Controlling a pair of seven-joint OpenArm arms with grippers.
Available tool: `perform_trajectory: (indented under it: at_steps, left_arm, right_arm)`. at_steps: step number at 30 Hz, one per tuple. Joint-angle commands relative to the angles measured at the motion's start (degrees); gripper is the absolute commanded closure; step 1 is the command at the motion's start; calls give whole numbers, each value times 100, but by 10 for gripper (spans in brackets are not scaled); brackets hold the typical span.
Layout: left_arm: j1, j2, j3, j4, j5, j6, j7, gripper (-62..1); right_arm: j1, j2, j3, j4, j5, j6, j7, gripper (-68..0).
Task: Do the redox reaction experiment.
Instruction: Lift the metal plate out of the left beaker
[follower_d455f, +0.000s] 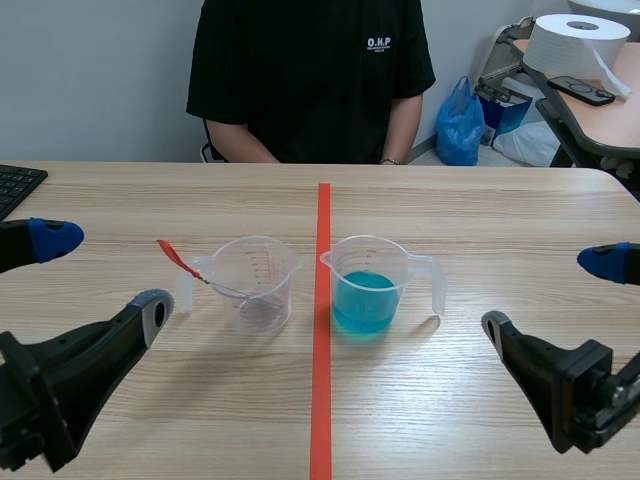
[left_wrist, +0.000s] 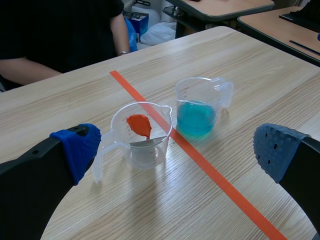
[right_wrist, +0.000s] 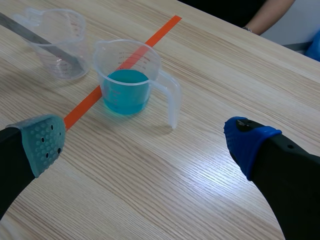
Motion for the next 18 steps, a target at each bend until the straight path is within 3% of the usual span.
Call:
perform_trajectory:
  at_steps: [1, 9, 18]
  left_arm:
    - [-2, 13, -26, 90, -39, 0, -81, -623]
    - [-2, 13, -26, 90, -39, -2, -57, -623]
    - [-2, 11, -26, 90, -35, 0, -74, -623]
  right_arm:
    - [4, 11, 39, 109, 44, 2, 103, -679]
    - [306, 11, 28, 109, -136, 74, 74, -679]
    - [1008, 13, -317, 109, -623, 636, 52, -679]
